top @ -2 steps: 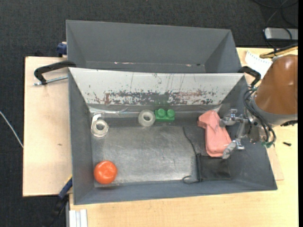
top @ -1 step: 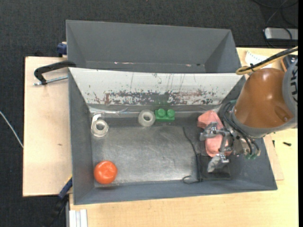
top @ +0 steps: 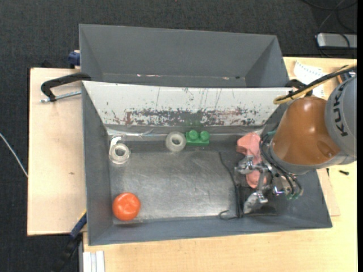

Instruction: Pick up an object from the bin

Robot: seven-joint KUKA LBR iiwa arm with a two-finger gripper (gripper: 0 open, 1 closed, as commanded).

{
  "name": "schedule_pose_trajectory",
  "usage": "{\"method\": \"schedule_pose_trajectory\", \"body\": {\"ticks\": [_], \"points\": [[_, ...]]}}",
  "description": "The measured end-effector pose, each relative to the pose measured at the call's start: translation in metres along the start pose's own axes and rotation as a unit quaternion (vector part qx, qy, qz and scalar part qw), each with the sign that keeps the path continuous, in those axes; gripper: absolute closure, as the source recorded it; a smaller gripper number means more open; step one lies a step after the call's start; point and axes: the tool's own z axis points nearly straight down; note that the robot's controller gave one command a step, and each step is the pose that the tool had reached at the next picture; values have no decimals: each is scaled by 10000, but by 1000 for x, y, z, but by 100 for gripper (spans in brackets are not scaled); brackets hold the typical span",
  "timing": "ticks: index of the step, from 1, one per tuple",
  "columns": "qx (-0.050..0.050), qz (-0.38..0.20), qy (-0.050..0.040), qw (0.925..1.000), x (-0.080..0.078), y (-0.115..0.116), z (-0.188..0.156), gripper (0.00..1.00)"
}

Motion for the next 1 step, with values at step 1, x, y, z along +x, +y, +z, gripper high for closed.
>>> {"method": "schedule_pose_trajectory", "body": {"ticks": [1], "points": [[28,-660,-7,9978,-6,63,-5,100]]}}
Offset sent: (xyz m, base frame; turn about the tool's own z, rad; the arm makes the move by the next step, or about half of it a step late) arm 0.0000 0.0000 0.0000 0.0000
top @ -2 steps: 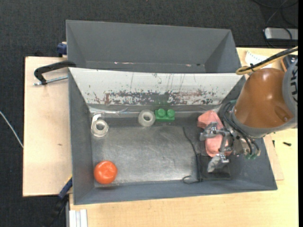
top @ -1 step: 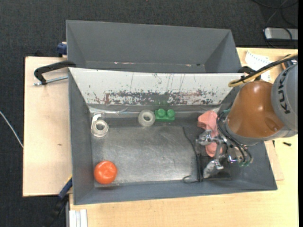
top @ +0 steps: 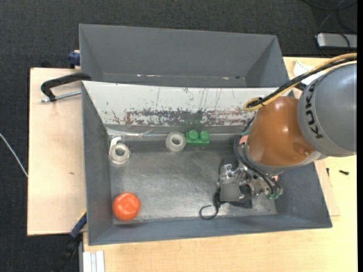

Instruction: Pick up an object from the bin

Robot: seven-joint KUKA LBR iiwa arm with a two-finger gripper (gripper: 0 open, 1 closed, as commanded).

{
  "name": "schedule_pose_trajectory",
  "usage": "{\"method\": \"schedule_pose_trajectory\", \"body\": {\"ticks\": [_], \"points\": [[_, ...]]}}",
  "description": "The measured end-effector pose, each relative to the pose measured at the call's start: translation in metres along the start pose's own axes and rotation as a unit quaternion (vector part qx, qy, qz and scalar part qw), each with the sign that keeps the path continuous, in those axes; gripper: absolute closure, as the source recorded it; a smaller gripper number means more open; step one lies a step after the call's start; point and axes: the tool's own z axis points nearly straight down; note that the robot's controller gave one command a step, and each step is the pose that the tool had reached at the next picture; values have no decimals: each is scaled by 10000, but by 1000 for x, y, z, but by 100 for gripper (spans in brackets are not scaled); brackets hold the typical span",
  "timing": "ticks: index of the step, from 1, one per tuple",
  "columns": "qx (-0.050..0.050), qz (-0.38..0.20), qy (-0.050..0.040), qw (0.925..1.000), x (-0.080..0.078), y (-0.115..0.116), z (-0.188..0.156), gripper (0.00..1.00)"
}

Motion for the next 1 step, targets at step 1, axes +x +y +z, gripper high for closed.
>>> {"method": "schedule_pose_trajectory", "body": {"ticks": [1], "points": [[0,1,0,10000,0,0,0,100]]}}
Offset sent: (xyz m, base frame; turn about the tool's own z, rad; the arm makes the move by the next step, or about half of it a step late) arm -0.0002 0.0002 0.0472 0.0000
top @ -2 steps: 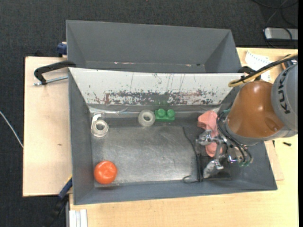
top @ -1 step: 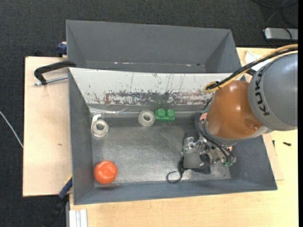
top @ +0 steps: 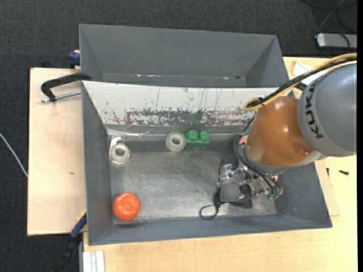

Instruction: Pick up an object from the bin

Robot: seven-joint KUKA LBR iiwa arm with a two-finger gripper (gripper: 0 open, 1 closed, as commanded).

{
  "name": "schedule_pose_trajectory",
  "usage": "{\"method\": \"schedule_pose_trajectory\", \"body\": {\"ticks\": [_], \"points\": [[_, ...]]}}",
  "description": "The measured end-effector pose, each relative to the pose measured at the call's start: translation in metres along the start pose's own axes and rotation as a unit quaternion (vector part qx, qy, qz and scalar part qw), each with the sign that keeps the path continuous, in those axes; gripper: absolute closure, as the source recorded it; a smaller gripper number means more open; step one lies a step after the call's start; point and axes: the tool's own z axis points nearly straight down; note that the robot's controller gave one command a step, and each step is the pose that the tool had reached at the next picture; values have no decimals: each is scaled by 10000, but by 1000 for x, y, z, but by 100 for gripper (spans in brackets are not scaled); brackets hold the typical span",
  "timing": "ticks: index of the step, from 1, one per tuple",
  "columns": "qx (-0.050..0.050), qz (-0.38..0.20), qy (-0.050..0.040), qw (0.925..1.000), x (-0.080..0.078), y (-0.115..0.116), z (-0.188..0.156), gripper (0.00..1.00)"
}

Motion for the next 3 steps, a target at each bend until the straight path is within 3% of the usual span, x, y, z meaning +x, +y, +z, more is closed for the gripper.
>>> {"method": "schedule_pose_trajectory", "body": {"ticks": [3], "points": [[-34,-5,34,10000,2,3,-34,100]]}}
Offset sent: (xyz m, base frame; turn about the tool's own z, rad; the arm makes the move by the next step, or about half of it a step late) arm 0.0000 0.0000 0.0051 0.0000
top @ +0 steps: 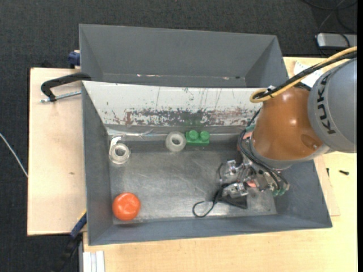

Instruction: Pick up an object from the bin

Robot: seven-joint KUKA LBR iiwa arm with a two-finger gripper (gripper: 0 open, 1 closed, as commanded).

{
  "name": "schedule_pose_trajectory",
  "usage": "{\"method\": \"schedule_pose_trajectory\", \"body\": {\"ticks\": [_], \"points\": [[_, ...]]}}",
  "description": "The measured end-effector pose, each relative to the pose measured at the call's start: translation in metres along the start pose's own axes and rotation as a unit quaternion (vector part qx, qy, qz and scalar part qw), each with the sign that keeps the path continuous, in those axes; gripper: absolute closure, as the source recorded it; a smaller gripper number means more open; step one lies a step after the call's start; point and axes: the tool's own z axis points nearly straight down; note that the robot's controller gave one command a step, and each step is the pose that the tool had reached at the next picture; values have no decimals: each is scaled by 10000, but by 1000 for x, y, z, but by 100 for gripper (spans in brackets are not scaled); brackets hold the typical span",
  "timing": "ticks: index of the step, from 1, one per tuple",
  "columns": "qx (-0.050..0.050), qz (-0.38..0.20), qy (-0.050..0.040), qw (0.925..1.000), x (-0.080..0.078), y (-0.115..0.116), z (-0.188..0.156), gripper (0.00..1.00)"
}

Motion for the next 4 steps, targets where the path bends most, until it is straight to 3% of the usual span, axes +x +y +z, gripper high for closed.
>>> {"method": "schedule_pose_trajectory", "body": {"ticks": [4], "points": [[14,-4,-46,10000,-2,0,-63,100]]}}
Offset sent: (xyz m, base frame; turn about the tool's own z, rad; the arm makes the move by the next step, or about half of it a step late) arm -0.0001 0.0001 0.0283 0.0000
